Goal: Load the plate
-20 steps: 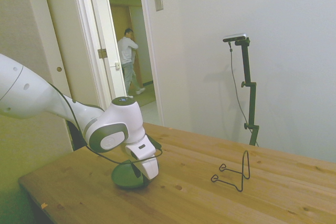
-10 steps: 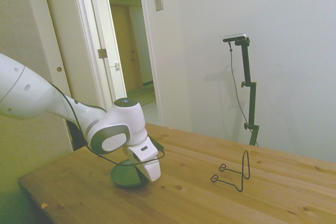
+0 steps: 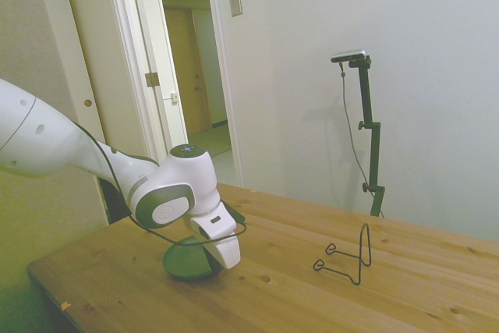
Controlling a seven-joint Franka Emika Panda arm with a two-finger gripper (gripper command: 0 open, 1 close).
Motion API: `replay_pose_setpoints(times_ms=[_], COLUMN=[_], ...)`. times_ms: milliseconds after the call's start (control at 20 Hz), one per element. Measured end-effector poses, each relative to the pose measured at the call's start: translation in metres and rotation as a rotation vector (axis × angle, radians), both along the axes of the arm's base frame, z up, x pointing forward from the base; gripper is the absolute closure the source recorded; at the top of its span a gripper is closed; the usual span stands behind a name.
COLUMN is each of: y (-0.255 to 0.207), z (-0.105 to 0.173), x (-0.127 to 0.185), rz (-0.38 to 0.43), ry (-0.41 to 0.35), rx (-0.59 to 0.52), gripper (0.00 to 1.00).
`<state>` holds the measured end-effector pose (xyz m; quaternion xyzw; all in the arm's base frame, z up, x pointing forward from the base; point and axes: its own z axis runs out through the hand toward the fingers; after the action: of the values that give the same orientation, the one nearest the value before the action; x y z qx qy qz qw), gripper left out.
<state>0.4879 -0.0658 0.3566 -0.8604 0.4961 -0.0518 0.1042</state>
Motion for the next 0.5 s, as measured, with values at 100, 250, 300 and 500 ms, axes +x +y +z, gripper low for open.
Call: replay_pose_setpoints(times_ms=[100, 250, 300, 500], y=[-0.003, -0.007, -0.007, -0.007], z=[0.006, 0.025, 0.03, 0.051], x=[0.001, 0.005, 0.006, 0.011], rz=[0.01, 0.019, 0.021, 0.033], ry=[0.008, 0.012, 0.009, 0.018], rx=[-0.012, -0.018, -0.018, -0.042], gripper=[1.0, 1.0, 1.0, 1.0])
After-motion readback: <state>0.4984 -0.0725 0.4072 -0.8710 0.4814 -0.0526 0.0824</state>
